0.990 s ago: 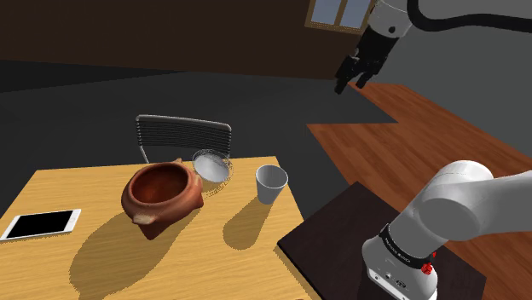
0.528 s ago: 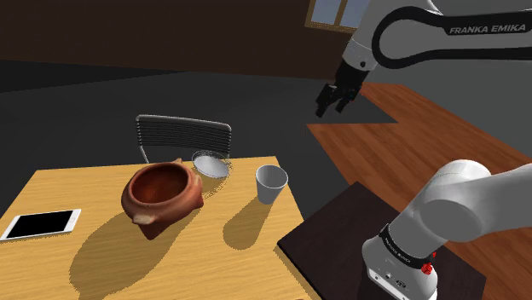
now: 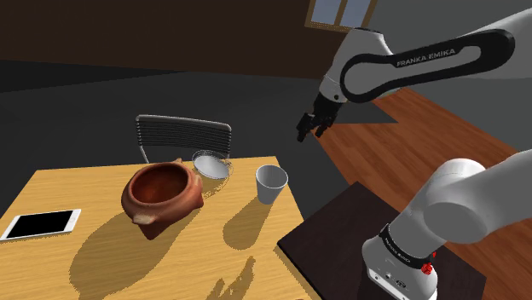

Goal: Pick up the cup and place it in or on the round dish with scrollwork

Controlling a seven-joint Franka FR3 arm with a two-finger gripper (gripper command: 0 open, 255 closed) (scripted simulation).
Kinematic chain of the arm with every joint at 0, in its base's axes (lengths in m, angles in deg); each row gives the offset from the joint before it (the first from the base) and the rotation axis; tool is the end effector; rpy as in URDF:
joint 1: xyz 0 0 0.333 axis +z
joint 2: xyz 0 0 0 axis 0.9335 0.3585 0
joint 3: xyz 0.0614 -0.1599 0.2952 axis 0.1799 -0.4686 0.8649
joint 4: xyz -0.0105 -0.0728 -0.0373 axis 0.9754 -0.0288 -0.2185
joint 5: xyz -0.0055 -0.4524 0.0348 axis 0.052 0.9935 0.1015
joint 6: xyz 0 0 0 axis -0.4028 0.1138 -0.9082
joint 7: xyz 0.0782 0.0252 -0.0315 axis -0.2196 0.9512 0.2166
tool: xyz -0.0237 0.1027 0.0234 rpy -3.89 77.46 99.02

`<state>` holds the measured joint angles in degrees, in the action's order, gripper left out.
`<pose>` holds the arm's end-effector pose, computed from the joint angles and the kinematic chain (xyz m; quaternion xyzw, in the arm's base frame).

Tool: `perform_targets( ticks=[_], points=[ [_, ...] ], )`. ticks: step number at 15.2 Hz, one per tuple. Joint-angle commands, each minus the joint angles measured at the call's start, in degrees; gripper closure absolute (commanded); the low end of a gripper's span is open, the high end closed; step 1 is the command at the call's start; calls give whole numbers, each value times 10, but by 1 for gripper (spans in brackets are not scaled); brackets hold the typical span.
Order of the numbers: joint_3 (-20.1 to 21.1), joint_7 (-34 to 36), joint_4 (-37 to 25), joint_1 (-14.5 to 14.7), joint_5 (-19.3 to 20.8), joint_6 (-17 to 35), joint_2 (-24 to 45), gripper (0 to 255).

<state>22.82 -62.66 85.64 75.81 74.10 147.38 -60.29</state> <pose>0.4147 0.0313 0.3917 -0.9970 0.0306 -0.0513 0.0487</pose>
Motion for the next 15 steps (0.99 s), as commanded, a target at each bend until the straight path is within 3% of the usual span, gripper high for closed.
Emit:
perform_targets(
  ticks=[1, 6, 10, 15],
  points=[
    [-7, -13, 9, 14, -21, 39, 36, 0],
    [-27, -66, 17, 59, -96, 134, 139, 0],
    [-40, -139, 7, 103, -195, 196, 230, 0],
    [-36, -172, 4, 117, -242, 237, 276, 0]
  ],
)
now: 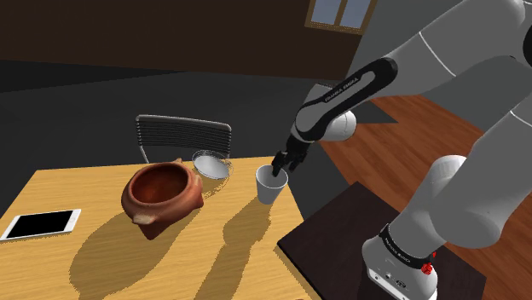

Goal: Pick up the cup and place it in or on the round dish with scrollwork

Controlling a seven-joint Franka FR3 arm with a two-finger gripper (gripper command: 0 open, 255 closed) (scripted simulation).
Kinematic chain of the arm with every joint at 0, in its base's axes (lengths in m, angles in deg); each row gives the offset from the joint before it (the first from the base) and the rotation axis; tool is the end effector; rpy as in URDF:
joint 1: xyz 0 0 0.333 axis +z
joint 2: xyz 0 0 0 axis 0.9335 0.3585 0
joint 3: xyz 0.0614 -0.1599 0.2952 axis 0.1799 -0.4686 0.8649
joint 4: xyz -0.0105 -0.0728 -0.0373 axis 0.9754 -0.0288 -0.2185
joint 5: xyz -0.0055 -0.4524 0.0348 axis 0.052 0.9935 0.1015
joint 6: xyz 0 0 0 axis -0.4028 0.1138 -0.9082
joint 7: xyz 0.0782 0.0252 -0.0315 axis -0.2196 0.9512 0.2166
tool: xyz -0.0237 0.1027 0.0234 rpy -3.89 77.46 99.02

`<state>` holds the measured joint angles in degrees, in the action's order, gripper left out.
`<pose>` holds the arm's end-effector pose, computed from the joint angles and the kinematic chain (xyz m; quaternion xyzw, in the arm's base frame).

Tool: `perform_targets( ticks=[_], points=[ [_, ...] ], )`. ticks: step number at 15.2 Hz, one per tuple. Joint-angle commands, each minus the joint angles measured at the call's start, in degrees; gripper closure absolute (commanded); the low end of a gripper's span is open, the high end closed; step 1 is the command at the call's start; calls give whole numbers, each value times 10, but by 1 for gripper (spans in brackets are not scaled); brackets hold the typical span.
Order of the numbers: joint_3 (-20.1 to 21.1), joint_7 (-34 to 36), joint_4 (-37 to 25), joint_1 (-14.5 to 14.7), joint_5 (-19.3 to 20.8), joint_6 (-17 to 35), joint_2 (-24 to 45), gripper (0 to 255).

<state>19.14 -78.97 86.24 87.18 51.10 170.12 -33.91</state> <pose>0.4319 0.0753 0.2230 -0.9931 0.0129 -0.0169 0.1156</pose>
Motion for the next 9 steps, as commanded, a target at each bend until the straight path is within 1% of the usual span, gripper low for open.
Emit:
perform_targets(
  ticks=[1, 3, 9],
  points=[
    [2, -17, -4, 6, -23, 17, 22, 0],
    [4, -30, -6, 10, -42, 29, 38, 0],
    [5, -30, -6, 9, -42, 29, 38, 0]
  ],
)
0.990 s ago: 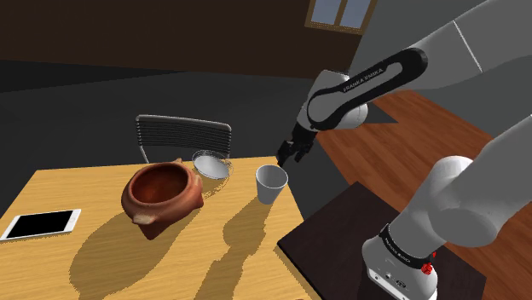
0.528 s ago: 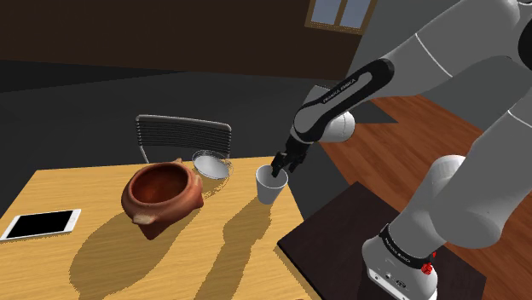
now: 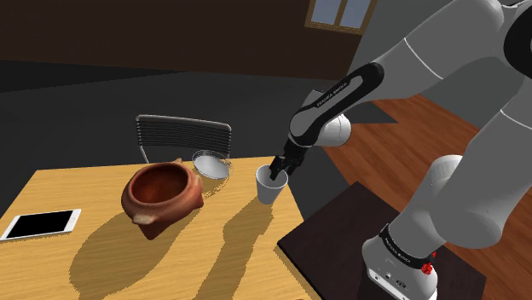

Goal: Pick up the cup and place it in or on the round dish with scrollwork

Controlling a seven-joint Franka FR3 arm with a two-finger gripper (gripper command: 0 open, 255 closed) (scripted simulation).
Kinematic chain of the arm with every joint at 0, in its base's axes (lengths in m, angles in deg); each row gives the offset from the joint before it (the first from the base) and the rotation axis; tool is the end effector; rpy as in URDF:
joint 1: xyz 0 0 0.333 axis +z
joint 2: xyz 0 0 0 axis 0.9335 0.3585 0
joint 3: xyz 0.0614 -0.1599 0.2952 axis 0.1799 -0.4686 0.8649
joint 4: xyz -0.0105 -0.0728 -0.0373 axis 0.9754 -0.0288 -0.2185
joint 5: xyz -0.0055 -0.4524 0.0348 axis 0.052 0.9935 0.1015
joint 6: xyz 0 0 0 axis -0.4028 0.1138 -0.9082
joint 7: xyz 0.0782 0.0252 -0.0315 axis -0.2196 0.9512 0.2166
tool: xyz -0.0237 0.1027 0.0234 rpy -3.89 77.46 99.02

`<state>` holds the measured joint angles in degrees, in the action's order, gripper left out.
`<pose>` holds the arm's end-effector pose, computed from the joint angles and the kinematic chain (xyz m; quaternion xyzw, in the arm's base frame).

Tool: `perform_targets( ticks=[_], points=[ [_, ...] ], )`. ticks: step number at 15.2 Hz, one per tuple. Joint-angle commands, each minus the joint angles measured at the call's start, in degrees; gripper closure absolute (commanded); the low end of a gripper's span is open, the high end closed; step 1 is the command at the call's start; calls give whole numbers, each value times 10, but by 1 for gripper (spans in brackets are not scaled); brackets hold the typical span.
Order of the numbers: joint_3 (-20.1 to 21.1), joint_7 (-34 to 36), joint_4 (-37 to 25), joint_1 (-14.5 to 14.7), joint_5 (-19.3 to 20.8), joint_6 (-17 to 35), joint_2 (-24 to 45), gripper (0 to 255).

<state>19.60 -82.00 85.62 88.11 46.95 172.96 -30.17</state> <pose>0.4320 0.0797 0.2023 -0.9931 0.0129 -0.0171 0.1156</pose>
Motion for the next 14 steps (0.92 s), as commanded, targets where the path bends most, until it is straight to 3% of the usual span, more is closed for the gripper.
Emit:
perform_targets(
  ticks=[1, 2, 3, 12, 14],
  points=[
    [0, 0, 0, 0, 0, 0, 0, 0],
    [0, 0, 0, 0, 0, 0, 0, 0],
    [0, 0, 0, 0, 0, 0, 0, 255],
    [0, 0, 0, 0, 0, 0, 0, 255],
    [-2, 20, 2, -2, 23, -15, -19, 255]
  ],
)
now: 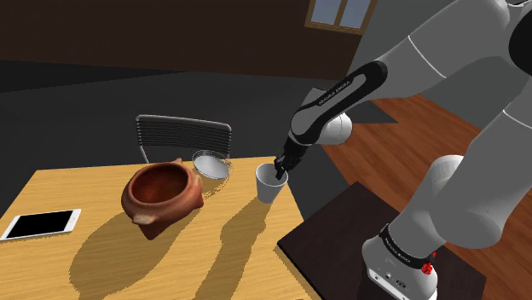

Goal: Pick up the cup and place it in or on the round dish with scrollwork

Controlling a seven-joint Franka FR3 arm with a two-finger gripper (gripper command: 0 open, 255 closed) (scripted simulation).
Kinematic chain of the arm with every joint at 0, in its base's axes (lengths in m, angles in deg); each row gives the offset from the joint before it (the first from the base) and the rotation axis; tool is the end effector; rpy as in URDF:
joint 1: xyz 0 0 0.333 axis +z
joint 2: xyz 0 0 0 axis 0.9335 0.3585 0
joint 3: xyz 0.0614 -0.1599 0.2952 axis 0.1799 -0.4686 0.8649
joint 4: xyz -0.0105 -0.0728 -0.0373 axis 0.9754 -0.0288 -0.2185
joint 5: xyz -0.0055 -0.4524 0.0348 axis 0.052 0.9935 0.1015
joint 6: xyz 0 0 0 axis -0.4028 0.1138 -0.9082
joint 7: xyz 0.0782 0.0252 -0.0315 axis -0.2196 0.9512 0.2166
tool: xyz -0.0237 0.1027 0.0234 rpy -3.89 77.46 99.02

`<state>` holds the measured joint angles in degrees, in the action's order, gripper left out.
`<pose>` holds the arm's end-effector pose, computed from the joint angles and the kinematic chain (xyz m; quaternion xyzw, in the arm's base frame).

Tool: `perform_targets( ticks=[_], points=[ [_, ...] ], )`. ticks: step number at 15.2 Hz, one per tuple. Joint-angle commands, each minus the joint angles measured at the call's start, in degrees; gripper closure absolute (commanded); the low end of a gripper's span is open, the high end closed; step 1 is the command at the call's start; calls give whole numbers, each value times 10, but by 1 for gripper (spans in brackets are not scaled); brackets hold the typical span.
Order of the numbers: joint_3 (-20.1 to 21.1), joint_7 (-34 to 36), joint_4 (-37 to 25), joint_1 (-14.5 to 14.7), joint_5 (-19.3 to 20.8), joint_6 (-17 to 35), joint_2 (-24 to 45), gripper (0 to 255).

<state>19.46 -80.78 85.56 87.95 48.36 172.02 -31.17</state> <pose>0.4335 0.0799 0.2091 -0.9931 0.0130 -0.0169 0.1157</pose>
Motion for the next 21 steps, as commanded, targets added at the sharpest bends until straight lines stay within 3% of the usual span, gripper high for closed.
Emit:
perform_targets(
  ticks=[1, 10, 21],
  points=[
    [-1, 17, 3, -2, 20, -13, -18, 255],
    [2, 83, -2, -21, 93, -87, -95, 255],
    [10, 132, -28, -39, 141, -184, -170, 255]
  ],
)
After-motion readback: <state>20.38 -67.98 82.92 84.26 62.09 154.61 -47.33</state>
